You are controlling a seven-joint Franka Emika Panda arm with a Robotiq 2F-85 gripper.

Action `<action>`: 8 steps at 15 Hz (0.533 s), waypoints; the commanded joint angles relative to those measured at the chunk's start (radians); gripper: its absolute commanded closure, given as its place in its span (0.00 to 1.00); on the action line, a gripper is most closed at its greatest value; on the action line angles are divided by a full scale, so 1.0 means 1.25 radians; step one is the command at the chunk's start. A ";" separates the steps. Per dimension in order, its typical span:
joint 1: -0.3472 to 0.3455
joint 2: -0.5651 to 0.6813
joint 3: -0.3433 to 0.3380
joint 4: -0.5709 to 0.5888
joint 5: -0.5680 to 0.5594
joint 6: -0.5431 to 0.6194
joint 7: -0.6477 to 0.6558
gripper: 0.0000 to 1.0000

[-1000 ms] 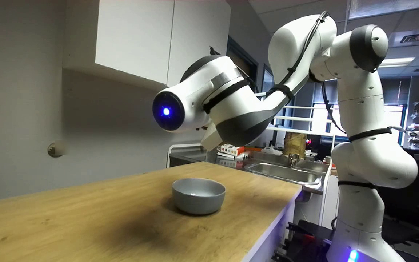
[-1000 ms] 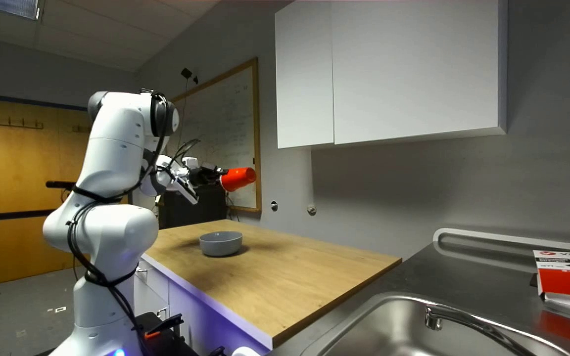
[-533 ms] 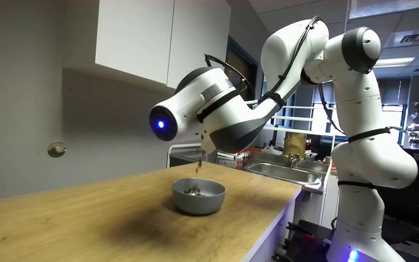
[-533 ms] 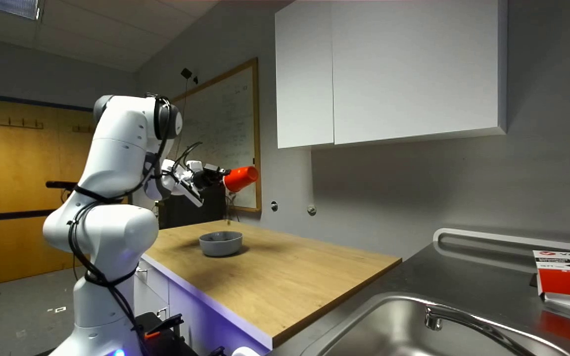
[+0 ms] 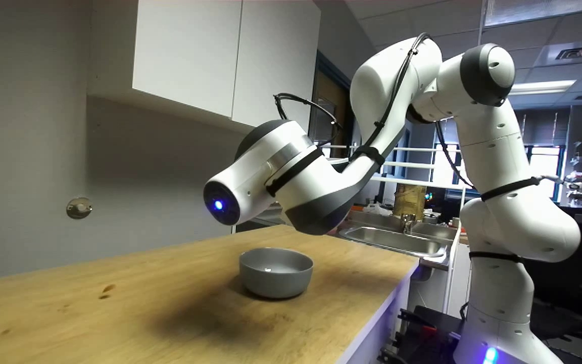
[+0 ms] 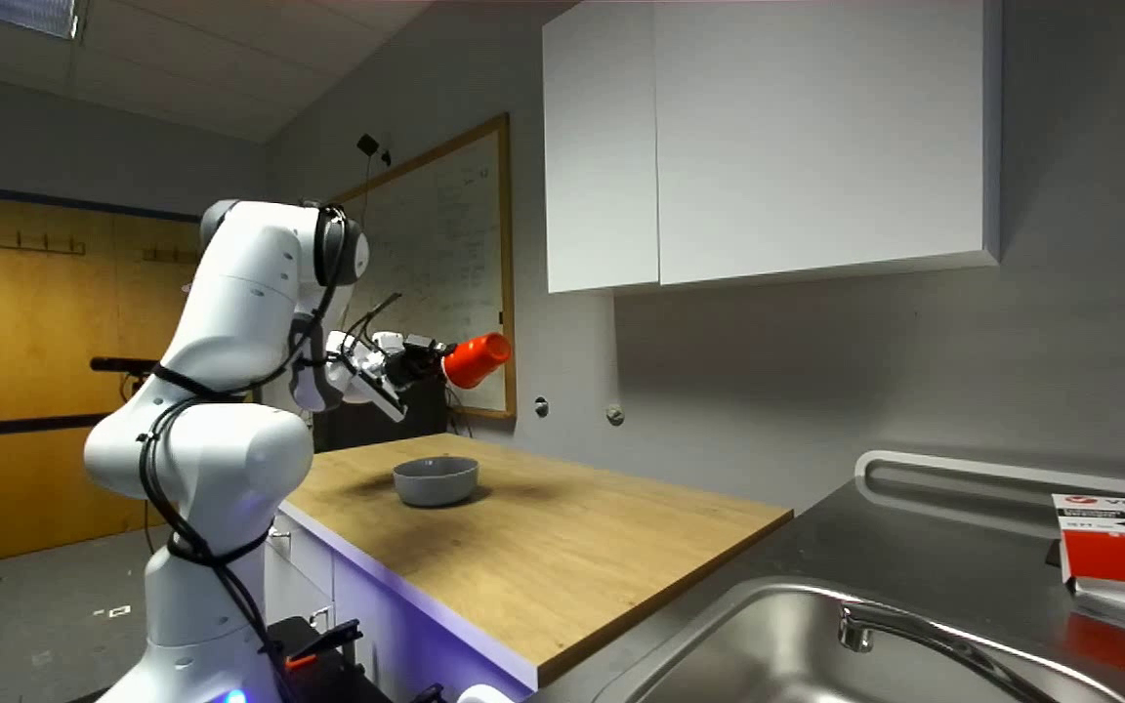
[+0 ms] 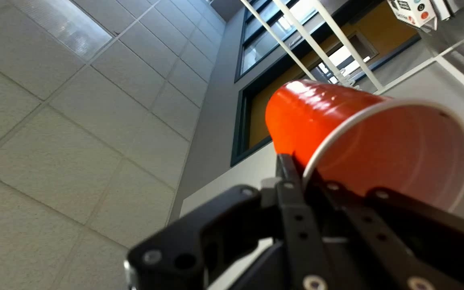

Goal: Pour the contents from the orange cup into the gray bowl

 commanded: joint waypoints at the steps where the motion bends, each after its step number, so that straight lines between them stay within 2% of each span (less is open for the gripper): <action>1: 0.004 0.019 -0.007 0.007 -0.012 -0.025 0.003 0.95; 5: 0.000 0.023 -0.006 0.019 0.003 -0.021 0.001 0.93; 8: -0.012 0.010 0.005 0.043 0.072 0.004 -0.023 0.94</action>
